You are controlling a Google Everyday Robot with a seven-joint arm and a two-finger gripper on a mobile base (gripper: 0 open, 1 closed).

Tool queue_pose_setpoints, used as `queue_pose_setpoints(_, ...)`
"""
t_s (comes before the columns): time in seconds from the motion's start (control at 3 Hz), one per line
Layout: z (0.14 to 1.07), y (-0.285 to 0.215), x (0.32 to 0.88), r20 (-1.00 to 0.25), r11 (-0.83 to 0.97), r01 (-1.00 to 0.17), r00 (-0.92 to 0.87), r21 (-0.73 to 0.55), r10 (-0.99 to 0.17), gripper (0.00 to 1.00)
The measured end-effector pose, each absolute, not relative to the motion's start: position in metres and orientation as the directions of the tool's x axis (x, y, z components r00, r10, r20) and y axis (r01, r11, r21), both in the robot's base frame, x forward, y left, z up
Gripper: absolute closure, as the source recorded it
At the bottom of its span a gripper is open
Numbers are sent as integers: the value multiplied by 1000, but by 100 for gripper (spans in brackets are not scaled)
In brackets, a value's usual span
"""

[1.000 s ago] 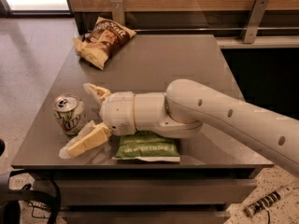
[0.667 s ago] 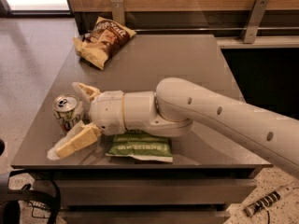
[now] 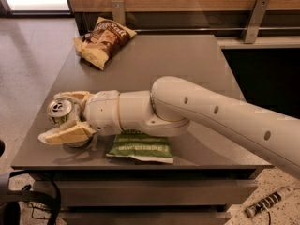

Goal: Move 7up can near brown chip bag

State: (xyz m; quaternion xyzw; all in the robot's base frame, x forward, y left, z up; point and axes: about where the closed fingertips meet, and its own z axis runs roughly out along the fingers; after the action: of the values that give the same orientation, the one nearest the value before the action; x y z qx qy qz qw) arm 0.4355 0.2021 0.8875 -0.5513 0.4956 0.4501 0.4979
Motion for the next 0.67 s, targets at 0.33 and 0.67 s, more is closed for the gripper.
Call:
queue_pose_setpoints(0.33,889,205,433,-989,-19,-994,107,-106,-98,87)
queue_pose_setpoints(0.67,889,206,432,-989,-22,-994,109,-107,-99,100)
